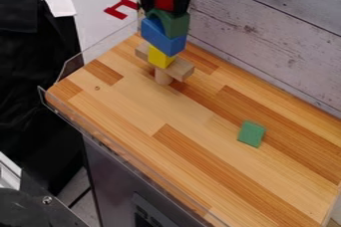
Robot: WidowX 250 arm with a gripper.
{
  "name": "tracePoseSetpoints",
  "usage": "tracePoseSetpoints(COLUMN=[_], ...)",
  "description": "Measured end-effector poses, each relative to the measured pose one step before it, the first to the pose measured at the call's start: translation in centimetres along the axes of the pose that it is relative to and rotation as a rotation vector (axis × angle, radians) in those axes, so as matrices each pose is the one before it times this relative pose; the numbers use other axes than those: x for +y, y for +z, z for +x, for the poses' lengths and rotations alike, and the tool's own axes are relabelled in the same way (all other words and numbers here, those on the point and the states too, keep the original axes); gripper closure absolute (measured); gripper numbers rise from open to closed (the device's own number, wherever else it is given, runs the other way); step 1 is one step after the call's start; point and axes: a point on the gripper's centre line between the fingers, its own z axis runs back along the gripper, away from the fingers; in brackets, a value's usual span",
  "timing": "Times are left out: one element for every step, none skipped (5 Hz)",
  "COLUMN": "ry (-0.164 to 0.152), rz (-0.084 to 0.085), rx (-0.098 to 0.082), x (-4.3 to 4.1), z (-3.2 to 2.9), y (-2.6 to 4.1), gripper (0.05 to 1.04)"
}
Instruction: Putting the red cube to the right of the table
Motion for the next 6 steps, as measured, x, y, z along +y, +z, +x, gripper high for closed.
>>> tracePoseSetpoints(ry=[0.0189, 0.0195, 0.0009, -0.0409, -0.079, -0.0494], rz=[0.0143, 0.012, 0.0198, -0.0059, -0.023, -0.026], rx=[-0.0304, -0.0446, -0.0202, -0.0185, 0.0435, 0.0597], x=[0.005, -0.069, -0.487, -2.51, -3.584, -2.531], z=[-0.536, -0.511, -0.597, -1.588, -1.849, -0.768], y=[1.196, 1.72, 1.07, 0.255, -2.148, -2.255], gripper=[0.492, 0.492, 0.492, 0.492, 0.492, 0.492])
